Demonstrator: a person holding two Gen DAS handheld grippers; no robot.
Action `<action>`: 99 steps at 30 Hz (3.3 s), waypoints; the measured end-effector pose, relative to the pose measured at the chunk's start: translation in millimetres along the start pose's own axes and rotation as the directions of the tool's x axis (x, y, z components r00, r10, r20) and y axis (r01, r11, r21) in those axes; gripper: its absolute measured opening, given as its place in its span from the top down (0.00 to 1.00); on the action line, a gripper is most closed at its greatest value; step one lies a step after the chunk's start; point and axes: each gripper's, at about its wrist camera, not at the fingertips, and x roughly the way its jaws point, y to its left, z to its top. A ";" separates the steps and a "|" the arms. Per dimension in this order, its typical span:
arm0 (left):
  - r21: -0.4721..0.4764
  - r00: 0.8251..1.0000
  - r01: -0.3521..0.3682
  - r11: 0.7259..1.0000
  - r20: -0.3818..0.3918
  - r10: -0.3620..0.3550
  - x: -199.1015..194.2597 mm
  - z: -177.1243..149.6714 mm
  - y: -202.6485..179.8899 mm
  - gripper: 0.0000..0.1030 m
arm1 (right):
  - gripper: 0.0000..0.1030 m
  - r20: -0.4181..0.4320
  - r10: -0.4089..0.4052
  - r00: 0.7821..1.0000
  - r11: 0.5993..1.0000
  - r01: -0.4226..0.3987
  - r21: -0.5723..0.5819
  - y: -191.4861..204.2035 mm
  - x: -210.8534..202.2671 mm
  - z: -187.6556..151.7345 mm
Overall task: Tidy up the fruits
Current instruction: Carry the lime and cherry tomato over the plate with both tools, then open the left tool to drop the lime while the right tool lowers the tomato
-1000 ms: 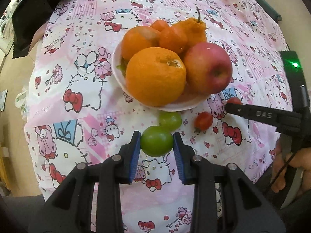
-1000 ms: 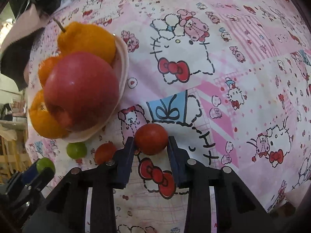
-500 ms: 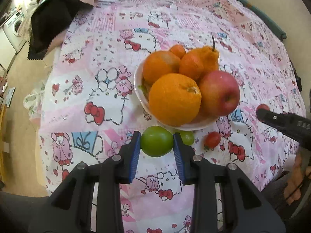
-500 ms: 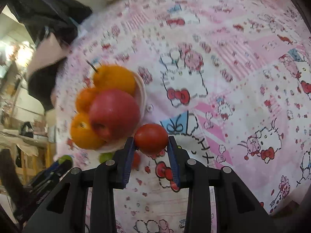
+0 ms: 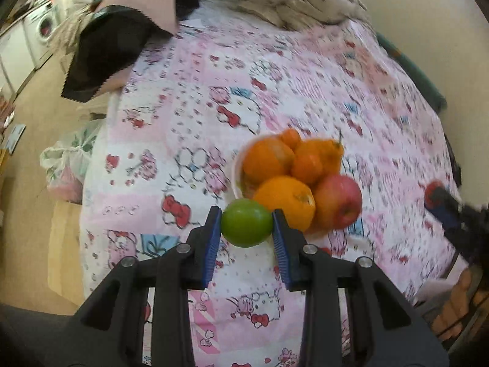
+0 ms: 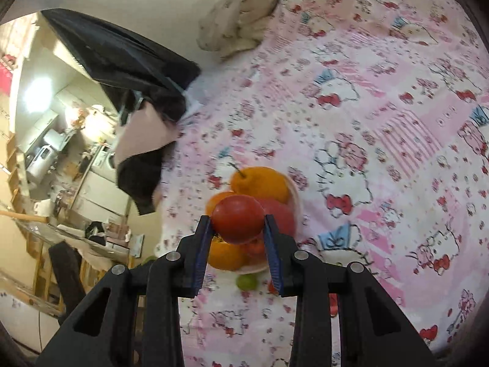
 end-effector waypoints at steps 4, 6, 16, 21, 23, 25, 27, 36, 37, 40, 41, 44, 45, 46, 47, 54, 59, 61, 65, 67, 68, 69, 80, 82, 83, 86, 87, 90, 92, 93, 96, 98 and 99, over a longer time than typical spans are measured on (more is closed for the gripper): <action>-0.036 1.000 0.012 0.999 0.008 -0.012 -2.9 18.9 9.2 0.72 | 0.65 -0.018 0.025 1.000 1.000 -0.024 0.007 1.4 8.1 0.2; -0.033 1.000 0.023 0.999 -0.011 -0.024 2.0 27.4 9.1 0.72 | 0.65 -0.031 0.029 0.999 1.000 -0.028 0.008 3.1 13.6 -0.2; -0.138 0.970 0.127 0.982 -0.189 -0.152 77.9 48.1 3.7 0.72 | 0.65 -0.086 0.005 0.996 0.999 -0.008 -0.040 12.7 41.2 -3.0; -0.136 0.968 0.088 0.987 -0.223 -0.117 110.9 48.5 -0.8 0.72 | 0.65 -0.091 -0.016 0.996 0.999 0.013 -0.036 8.1 47.9 -0.6; -0.135 0.966 0.075 0.988 -0.237 -0.106 121.4 46.3 -0.6 0.72 | 0.65 -0.095 -0.029 0.995 0.999 0.025 -0.039 6.4 51.0 0.1; -0.135 0.962 0.069 0.988 -0.252 -0.101 127.5 43.6 1.7 0.71 | 0.65 -0.102 -0.023 0.994 0.999 0.020 -0.030 5.0 53.5 1.1; -0.147 0.965 0.059 0.987 -0.245 -0.095 129.2 42.4 4.1 0.71 | 0.65 -0.107 -0.023 0.994 0.999 0.020 -0.031 5.0 56.1 2.2; -0.233 0.955 0.079 0.969 -0.263 -0.141 139.2 39.5 19.0 0.31 | 0.65 -0.127 -0.009 0.992 1.000 0.006 -0.023 6.9 63.0 3.1; -0.232 0.955 0.080 0.969 -0.262 -0.141 138.6 39.4 18.8 0.31 | 0.65 -0.128 -0.009 0.992 1.000 0.006 -0.025 7.4 62.9 3.0; -0.213 0.959 0.081 0.974 -0.249 -0.135 131.4 40.4 15.7 0.31 | 0.65 -0.122 -0.015 0.992 0.999 0.011 -0.037 9.1 61.4 2.6; -0.209 0.959 0.084 0.974 -0.248 -0.135 129.7 40.9 14.9 0.31 | 0.65 -0.121 -0.015 0.993 0.999 0.011 -0.035 8.7 60.8 2.7; -0.184 0.965 0.084 0.979 -0.230 -0.126 117.7 41.9 10.7 0.31 | 0.65 -0.120 -0.016 0.993 1.000 0.013 -0.027 6.6 60.5 3.4; -0.170 0.968 0.073 0.983 -0.223 -0.111 112.0 42.4 8.4 0.31 | 0.65 -0.123 -0.019 0.992 0.999 0.016 -0.028 6.7 61.4 3.4; -0.149 0.976 0.052 0.987 -0.201 -0.082 101.3 42.6 6.0 0.31 | 0.65 -0.132 -0.024 0.991 0.999 0.020 -0.034 7.6 63.8 3.5; -0.122 0.982 0.037 0.992 -0.181 -0.058 92.5 43.2 3.5 0.31 | 0.65 -0.140 -0.034 0.990 0.999 0.027 -0.047 9.5 66.5 4.2; -0.005 0.992 -0.060 0.998 -0.112 0.059 34.1 41.7 0.9 0.31 | 0.65 -0.169 -0.136 0.976 0.972 0.099 -0.212 31.2 97.4 17.4; -0.030 0.994 -0.052 0.998 -0.102 0.048 21.5 24.1 9.7 0.31 | 0.65 -0.168 -0.241 0.956 0.924 0.173 -0.341 41.6 135.1 19.1; -0.008 0.995 -0.063 0.998 -0.081 0.063 24.7 18.5 6.1 0.31 | 0.65 -0.158 -0.264 0.952 0.912 0.193 -0.362 42.6 143.8 18.7; 0.023 0.994 -0.092 0.995 -0.053 0.094 31.3 17.4 -2.8 0.31 | 0.65 -0.161 -0.275 0.948 0.913 0.205 -0.352 39.6 155.7 16.4; 0.041 0.994 -0.103 0.994 -0.043 0.104 33.3 17.7 -7.6 0.31 | 0.64 -0.162 -0.288 0.944 0.908 0.215 -0.360 39.7 158.0 13.5; 0.047 0.993 -0.105 0.993 -0.042 0.107 33.9 17.5 -9.6 0.31 | 0.63 -0.169 -0.285 0.943 0.909 0.210 -0.360 39.2 158.8 11.7; 0.049 0.994 -0.099 0.994 -0.046 0.101 34.6 17.2 -11.7 0.31 | 0.63 -0.170 -0.282 0.944 0.910 0.207 -0.360 39.5 158.7 10.7; 0.064 0.995 -0.075 0.995 -0.054 0.078 32.6 12.0 -18.9 0.31 | 0.44 -0.122 -0.263 0.957 0.915 0.207 -0.346 43.8 144.8 13.9; 0.067 0.995 -0.090 0.994 -0.039 0.093 31.5 11.6 -18.1 0.31 | 0.44 -0.107 -0.276 0.955 0.911 0.225 -0.346 43.4 140.4 15.5; 0.065 0.994 -0.103 0.993 -0.023 0.105 30.4 11.4 -16.9 0.31 | 0.44 -0.094 -0.280 0.955 0.910 0.232 -0.344 43.3 137.1 16.5; 0.041 0.991 -0.131 0.990 0.028 0.130 26.5 12.8 -11.9 0.31 | 0.42 -0.053 -0.266 0.963 0.917 0.236 -0.321 41.8 121.9 21.0; 0.039 0.992 -0.127 0.991 0.029 0.126 26.3 13.8 -11.5 0.31 | 0.40 -0.045 -0.263 0.964 0.920 0.236 -0.314 40.9 117.7 22.4; 0.058 0.991 -0.131 0.990 0.047 0.128 24.6 13.5 -14.1 0.31 | 0.37 -0.037 -0.256 0.966 0.925 0.234 -0.298 39.1 110.4 24.2; 0.072 0.990 -0.129 0.989 0.069 0.124 21.7 12.3 -16.4 0.31 | 0.32 -0.032 -0.248 0.968 0.930 0.229 -0.288 39.1 105.2 24.7; 0.078 0.990 -0.124 0.989 0.077 0.118 20.3 12.0 -17.5 0.31 | 0.30 -0.027 -0.247 0.969 0.931 0.229 -0.285 39.3 102.6 24.3; 0.087 0.989 -0.119 0.989 0.099 0.110 16.6 11.9 -18.7 0.31 | 0.20 -0.008 -0.246 0.969 0.929 0.234 -0.286 42.0 93.0 22.4; 0.081 0.990 -0.104 0.991 0.105 0.095 15.0 11.9 -17.1 0.31 | 0.15 0.005 -0.247 0.969 0.926 0.238 -0.293 44.0 85.7 20.0; 0.078 0.990 -0.099 0.992 0.106 0.090 14.6 12.0 -16.7 0.31 | 0.14 0.013 -0.247 0.969 0.924 0.240 -0.298 44.7 81.8 18.4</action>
